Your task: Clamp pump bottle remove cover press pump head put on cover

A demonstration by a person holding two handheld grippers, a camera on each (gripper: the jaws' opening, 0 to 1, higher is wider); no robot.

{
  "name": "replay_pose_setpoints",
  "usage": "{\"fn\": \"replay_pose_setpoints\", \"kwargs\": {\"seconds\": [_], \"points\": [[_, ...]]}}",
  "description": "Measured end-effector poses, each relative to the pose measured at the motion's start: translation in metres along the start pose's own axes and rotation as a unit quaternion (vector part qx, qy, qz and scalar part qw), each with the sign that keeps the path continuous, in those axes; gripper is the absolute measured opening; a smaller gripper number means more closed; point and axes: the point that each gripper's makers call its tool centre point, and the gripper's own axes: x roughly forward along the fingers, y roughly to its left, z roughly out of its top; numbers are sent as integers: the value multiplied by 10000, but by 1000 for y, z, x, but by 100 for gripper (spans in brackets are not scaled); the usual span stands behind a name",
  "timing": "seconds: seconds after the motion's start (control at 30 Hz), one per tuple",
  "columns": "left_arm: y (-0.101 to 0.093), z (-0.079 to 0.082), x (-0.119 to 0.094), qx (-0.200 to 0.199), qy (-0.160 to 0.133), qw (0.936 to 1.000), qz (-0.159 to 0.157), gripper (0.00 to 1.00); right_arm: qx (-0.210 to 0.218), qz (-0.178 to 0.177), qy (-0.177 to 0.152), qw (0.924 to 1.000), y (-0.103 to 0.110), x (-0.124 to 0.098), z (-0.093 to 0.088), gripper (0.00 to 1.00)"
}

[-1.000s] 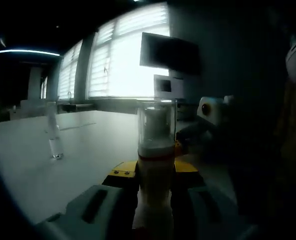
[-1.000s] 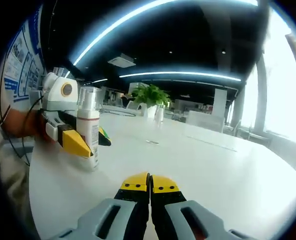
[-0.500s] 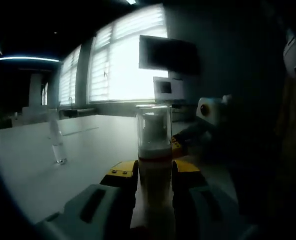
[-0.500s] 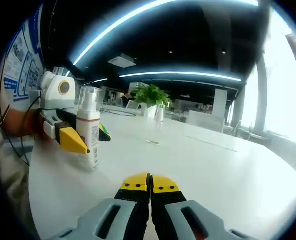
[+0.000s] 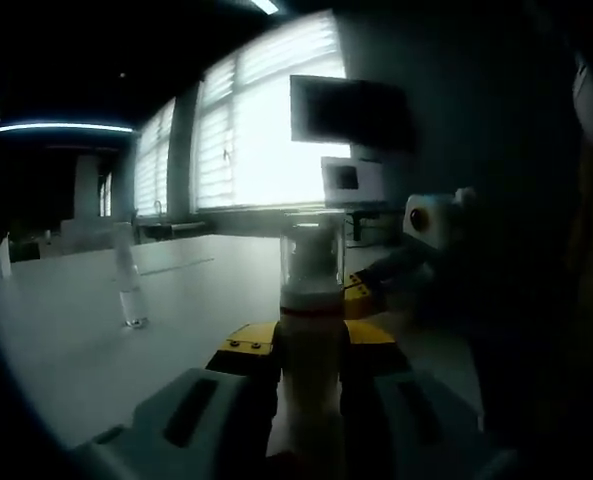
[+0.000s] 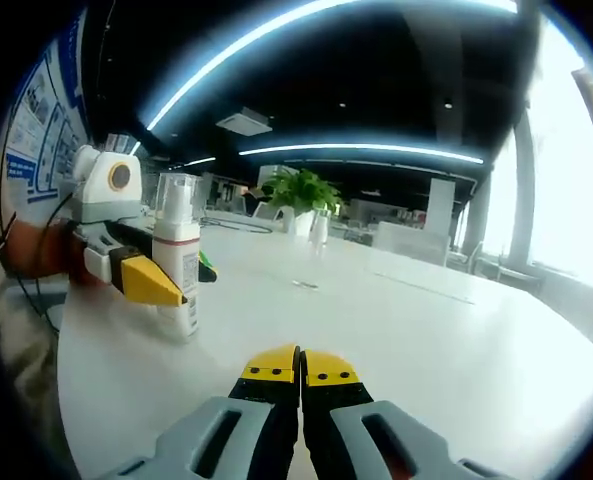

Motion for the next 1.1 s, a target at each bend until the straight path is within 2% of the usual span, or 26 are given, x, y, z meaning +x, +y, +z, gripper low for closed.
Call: {"fn": "replay_pose_setpoints", "kwargs": {"seconds": [0.07,0.27,0.37,0.57,0.9,1.1], "points": [[0,0,0,18,-15,10000,-43,14,0,-1,3,10000,0,0,0,0],[4,-1,-4,-365,-29,9992,-150,14,5,-1,5,10000,0,0,0,0],[6,-2,-8,-338,-53,9992,-227,13,6,0,15,10000,0,0,-1,0],[-7,0,-8,-307,-68,9985,-444,13,9,-7,20,10000,0,0,-1,0],[0,0,-6,-469,-214,9974,-500,14,20,-34,-2,10000,-1,-1,0,0],[2,0,-6,-425,-229,9978,-452,14,41,-77,-83,9999,-3,-1,9,0]]}}
